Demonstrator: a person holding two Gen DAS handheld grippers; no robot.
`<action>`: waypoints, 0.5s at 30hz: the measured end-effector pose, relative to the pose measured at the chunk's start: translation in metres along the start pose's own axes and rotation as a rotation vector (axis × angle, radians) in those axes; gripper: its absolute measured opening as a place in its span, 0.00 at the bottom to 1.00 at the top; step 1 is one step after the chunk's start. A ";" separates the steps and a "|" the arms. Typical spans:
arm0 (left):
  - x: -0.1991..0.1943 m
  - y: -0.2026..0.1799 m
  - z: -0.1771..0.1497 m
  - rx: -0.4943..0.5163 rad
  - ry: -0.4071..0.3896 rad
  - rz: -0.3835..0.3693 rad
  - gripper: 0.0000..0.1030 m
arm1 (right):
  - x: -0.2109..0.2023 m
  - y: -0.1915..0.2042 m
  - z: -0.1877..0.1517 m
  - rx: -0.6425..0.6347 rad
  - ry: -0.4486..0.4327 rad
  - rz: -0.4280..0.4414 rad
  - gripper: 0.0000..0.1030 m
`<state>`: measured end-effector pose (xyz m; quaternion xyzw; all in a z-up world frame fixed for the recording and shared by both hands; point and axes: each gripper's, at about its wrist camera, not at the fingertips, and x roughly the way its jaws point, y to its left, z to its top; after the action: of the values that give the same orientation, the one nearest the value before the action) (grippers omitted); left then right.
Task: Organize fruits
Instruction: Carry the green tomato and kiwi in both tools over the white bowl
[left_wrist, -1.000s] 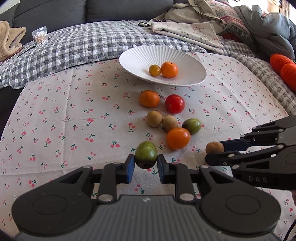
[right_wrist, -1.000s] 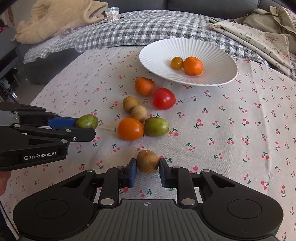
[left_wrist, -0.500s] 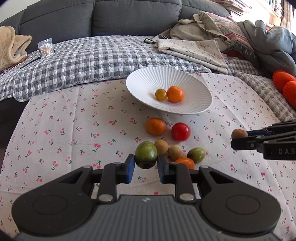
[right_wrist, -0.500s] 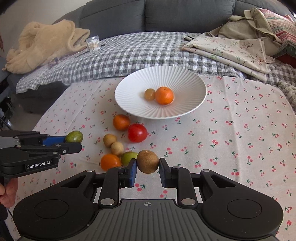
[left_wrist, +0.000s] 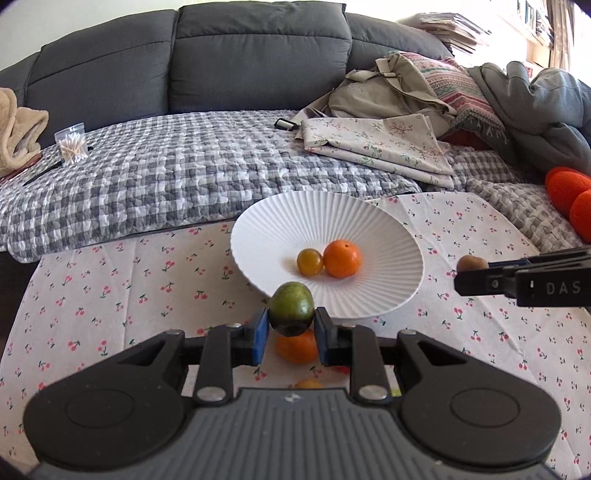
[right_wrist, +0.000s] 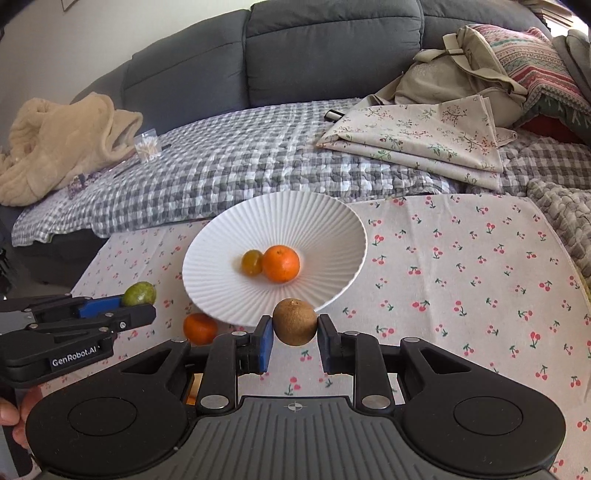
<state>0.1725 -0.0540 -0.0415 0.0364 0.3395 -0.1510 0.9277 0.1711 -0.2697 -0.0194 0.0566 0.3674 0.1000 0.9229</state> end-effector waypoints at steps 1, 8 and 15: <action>0.003 -0.003 0.002 0.009 -0.007 -0.004 0.24 | 0.005 0.002 0.003 -0.003 -0.002 -0.002 0.24; 0.033 -0.019 0.009 0.075 -0.013 -0.030 0.24 | 0.034 0.012 0.016 -0.026 -0.003 -0.018 0.24; 0.056 -0.023 0.011 0.099 0.008 -0.041 0.24 | 0.056 0.011 0.017 -0.043 0.023 -0.044 0.24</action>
<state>0.2126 -0.0915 -0.0682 0.0758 0.3359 -0.1864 0.9201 0.2211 -0.2466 -0.0420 0.0277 0.3768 0.0881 0.9217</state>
